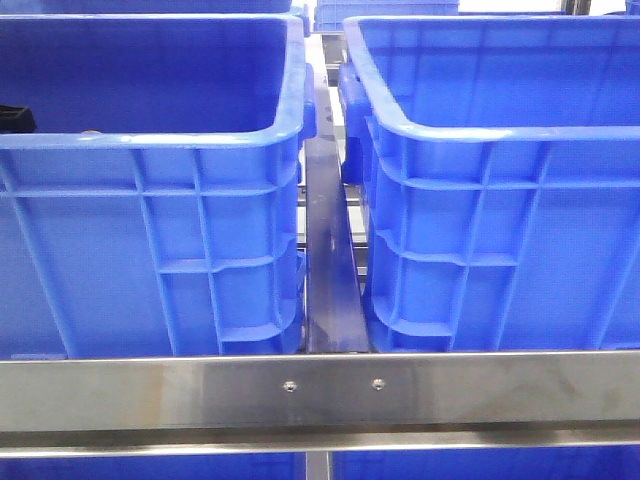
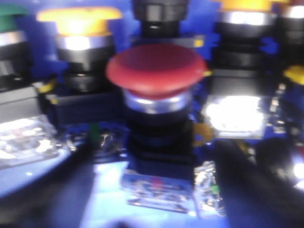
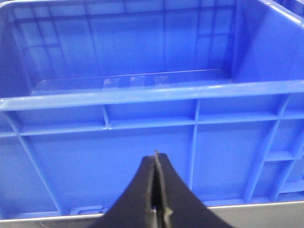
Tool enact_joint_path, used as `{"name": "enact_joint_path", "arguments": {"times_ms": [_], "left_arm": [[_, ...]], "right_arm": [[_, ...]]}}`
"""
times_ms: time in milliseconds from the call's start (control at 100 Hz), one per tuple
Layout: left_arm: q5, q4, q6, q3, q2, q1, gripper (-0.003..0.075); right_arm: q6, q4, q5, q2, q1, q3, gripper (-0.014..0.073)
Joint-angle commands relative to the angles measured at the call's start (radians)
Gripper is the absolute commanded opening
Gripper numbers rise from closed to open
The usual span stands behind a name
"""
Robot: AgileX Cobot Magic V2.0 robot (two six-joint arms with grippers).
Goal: Pick red and yellow buttons and place in box
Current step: 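Lower the left gripper into the button crate and grasp a red button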
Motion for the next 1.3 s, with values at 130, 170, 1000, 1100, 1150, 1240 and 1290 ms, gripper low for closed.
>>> {"name": "enact_joint_path", "arguments": {"times_ms": [130,170,1000,1100,1150,1240,1290], "left_arm": [[-0.033,-0.006,-0.002,-0.028,-0.039,-0.001,0.0087],[-0.033,-0.006,-0.002,-0.03,-0.041,-0.001,0.0083],[0.111,-0.209,0.541,-0.026,-0.384,-0.219,0.0083],[0.13,-0.283,0.613,-0.026,-0.388,-0.271,0.0083],[0.135,-0.309,0.636,-0.026,-0.388,-0.298,0.0083],[0.135,-0.339,0.661,-0.026,-0.388,-0.35,0.0083],[0.135,-0.354,0.679,-0.026,-0.388,-0.378,0.0083]], "right_arm": [[-0.003,-0.001,-0.077,-0.022,-0.004,-0.018,-0.0061],[-0.003,-0.001,-0.077,-0.022,-0.004,-0.018,-0.0061],[-0.003,-0.001,-0.077,-0.022,-0.004,-0.018,-0.0061],[-0.003,-0.001,-0.077,-0.022,-0.004,-0.018,-0.0061],[-0.003,-0.001,-0.077,-0.022,-0.004,-0.018,-0.0061],[-0.004,-0.001,-0.077,-0.022,-0.004,-0.018,-0.0061],[-0.004,-0.001,-0.077,-0.022,-0.004,-0.018,-0.0061]]}}
